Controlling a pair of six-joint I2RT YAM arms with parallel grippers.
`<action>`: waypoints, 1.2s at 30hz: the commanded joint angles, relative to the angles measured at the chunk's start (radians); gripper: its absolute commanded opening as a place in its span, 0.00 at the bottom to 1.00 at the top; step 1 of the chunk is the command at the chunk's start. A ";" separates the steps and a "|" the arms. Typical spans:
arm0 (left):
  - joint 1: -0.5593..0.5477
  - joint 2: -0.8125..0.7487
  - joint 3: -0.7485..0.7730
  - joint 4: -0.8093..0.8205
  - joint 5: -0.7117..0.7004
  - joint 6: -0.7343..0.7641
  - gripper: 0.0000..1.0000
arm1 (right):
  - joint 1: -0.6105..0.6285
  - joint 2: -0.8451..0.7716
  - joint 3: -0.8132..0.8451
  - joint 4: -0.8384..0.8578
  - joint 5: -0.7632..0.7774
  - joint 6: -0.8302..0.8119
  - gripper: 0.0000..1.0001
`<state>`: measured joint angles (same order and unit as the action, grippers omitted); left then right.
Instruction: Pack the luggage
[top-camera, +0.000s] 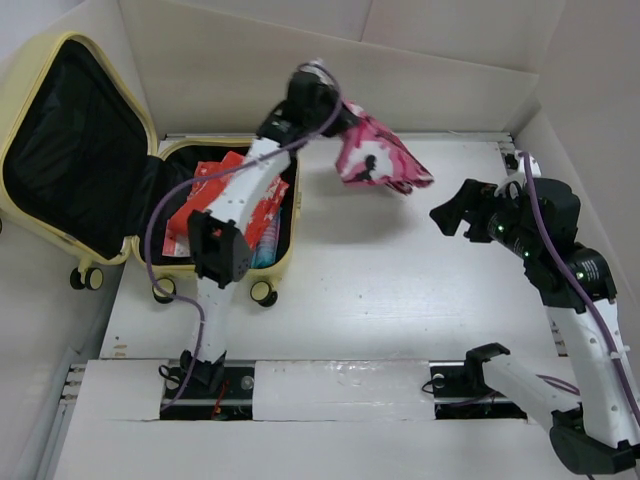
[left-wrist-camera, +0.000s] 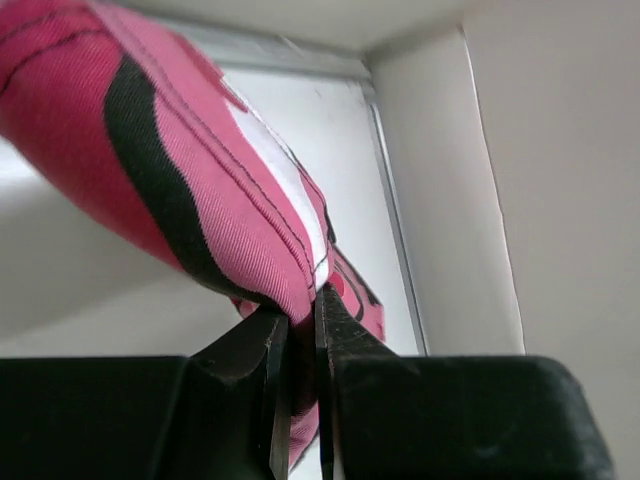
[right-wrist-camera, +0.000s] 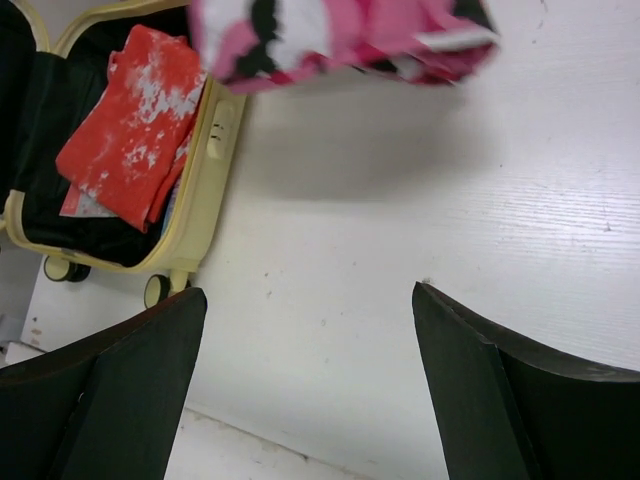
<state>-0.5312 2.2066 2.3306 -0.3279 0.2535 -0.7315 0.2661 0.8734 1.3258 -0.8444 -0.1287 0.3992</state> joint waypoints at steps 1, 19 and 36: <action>0.224 -0.185 -0.043 0.072 0.067 0.035 0.00 | -0.015 -0.007 0.007 0.053 0.031 -0.020 0.90; 0.697 -0.427 -0.428 0.095 0.251 0.165 0.00 | -0.015 0.062 -0.002 0.102 -0.066 -0.020 0.90; 0.706 -1.005 -1.427 0.173 0.024 0.018 0.00 | -0.015 0.053 -0.040 0.102 -0.075 -0.030 0.90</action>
<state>0.1719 1.2758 0.9230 -0.1894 0.2916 -0.6838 0.2558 0.9363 1.2922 -0.7925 -0.1890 0.3878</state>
